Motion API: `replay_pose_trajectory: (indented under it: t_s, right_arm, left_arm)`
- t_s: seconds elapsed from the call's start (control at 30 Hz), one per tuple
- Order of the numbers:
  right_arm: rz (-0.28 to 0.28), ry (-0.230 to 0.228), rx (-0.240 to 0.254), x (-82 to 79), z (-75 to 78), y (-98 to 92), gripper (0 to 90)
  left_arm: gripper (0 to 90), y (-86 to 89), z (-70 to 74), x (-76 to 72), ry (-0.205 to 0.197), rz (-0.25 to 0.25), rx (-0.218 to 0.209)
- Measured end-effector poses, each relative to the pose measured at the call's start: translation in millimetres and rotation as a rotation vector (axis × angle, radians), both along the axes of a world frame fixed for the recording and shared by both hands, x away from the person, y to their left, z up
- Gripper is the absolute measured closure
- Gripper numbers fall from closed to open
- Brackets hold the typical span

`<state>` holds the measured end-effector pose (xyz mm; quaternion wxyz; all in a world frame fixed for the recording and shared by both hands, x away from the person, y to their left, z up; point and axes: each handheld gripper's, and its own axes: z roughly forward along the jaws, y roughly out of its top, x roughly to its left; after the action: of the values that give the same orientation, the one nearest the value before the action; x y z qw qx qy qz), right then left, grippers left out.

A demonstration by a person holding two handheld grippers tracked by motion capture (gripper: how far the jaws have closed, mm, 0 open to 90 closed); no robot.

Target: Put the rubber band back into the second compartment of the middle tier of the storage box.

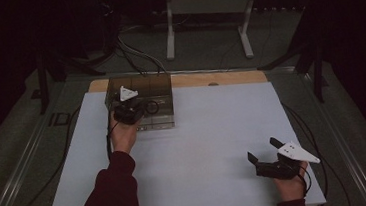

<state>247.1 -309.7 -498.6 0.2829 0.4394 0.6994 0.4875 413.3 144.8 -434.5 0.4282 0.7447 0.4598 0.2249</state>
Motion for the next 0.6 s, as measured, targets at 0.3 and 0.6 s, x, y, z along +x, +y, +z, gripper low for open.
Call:
replay_pose_trajectory:
  t_s: [0.3, 0.6]
  right_arm:
    - [0.000, 0.000, 0.000, 0.1, -0.1, 0.1, 0.8]
    - [0.003, 0.000, -0.001, 0.0, 0.0, 0.8, 0.8]
  left_arm:
    - [88.9, 6.7, -1.1, 1.3, 0.008, 0.022, 0.016]
    - [88.8, 10.2, -2.7, 2.8, 0.014, 0.037, 0.021]
